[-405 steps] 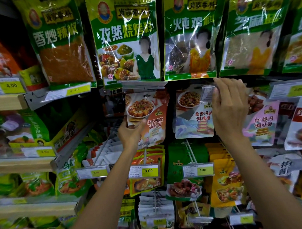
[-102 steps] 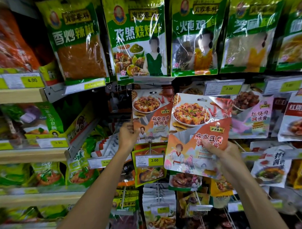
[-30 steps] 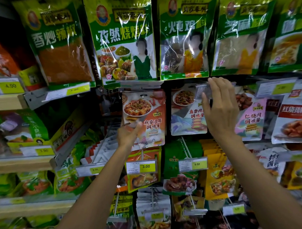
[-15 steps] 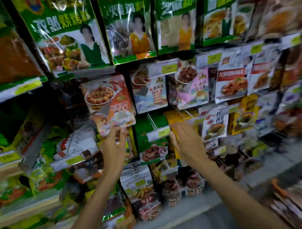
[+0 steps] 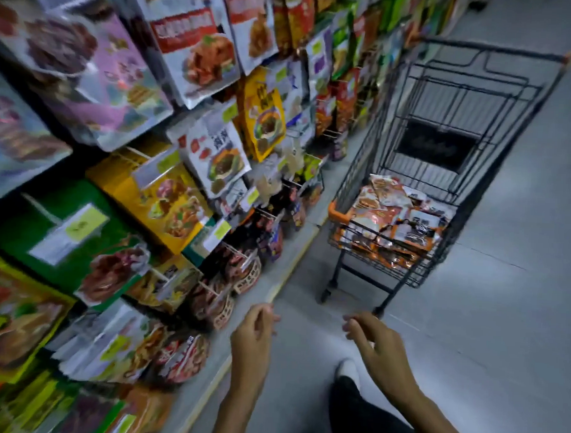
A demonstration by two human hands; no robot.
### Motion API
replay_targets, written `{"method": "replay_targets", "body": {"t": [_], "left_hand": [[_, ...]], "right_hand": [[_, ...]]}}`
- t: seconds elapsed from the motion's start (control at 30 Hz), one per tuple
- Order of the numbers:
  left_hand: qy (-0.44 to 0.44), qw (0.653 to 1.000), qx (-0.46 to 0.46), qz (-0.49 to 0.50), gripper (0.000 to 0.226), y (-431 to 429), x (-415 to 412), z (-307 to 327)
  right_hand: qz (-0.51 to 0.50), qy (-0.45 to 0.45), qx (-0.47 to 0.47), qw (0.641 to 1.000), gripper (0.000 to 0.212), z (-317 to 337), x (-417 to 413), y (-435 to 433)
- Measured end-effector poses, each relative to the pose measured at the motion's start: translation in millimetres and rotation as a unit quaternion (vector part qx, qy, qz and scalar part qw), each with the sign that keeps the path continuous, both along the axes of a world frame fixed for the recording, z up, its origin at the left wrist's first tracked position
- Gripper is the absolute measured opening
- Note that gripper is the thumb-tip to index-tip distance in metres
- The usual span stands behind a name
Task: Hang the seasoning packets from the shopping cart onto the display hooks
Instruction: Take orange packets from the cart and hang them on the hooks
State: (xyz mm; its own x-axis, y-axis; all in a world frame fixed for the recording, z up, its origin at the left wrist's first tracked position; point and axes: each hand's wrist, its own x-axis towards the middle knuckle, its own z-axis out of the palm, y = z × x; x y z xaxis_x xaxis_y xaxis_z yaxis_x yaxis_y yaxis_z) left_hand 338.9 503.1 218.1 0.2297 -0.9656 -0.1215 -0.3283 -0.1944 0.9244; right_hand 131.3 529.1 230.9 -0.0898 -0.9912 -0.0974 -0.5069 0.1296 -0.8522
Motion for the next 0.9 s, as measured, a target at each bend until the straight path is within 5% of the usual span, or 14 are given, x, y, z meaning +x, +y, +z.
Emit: {"method": "replay_targets", "body": {"t": [0.17, 0.9], "left_hand": [[-0.065, 0.990, 0.061, -0.113, 0.020, -60, -49, -26], [-0.194, 0.957, -0.021, -0.214, 0.020, -415, -244, -36]], "right_hand": [[-0.092, -0.033, 0.040, 0.994, 0.013, -14, -55, -27], [-0.309, -0.038, 0.069, 0.948, 0.017, -81, -245, -314]]}}
